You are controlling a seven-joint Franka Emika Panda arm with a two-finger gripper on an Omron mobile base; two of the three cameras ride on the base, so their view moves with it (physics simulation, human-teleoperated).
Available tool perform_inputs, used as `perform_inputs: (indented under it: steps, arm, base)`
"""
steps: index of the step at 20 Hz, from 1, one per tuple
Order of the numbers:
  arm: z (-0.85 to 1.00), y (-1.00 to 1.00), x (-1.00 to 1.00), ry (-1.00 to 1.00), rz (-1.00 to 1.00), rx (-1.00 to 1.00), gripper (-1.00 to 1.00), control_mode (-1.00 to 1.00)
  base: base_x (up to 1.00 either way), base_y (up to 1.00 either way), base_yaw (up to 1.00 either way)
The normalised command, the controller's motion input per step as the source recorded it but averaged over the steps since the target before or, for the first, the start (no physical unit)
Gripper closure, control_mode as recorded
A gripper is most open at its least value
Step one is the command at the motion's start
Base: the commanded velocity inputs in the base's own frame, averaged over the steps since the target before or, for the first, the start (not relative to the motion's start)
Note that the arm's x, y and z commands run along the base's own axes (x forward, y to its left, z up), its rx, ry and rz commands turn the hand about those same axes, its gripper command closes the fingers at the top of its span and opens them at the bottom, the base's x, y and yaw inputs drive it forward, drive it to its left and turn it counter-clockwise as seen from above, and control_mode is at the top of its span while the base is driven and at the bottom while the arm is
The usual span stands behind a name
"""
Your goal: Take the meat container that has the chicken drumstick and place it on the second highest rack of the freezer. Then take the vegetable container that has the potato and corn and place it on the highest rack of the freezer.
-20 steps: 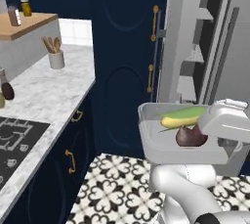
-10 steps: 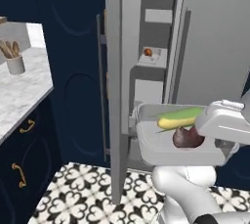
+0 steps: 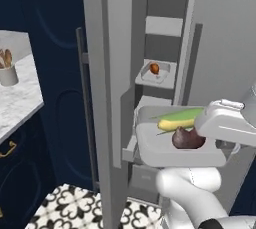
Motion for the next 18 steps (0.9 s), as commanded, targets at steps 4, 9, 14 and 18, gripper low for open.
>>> perform_inputs:
  steps: [4, 9, 14, 18]
  arm:
    - [0.00, 0.00, 0.00, 0.00, 0.00, 0.00, 1.00, 1.00]
    - [0.00, 0.00, 0.00, 0.00, 0.00, 0.00, 1.00, 1.00]
    - [0.00, 0.00, 0.00, 0.00, 0.00, 0.00, 1.00, 1.00]
    - [0.10, 0.00, -0.08, 0.00, 0.01, 0.07, 1.00, -1.00]
  base:
    - [0.35, -0.46, 0.35]
    - [0.81, -0.47, 0.24]
    - [0.90, -0.28, 0.13]
    - [0.16, 0.00, 0.06]
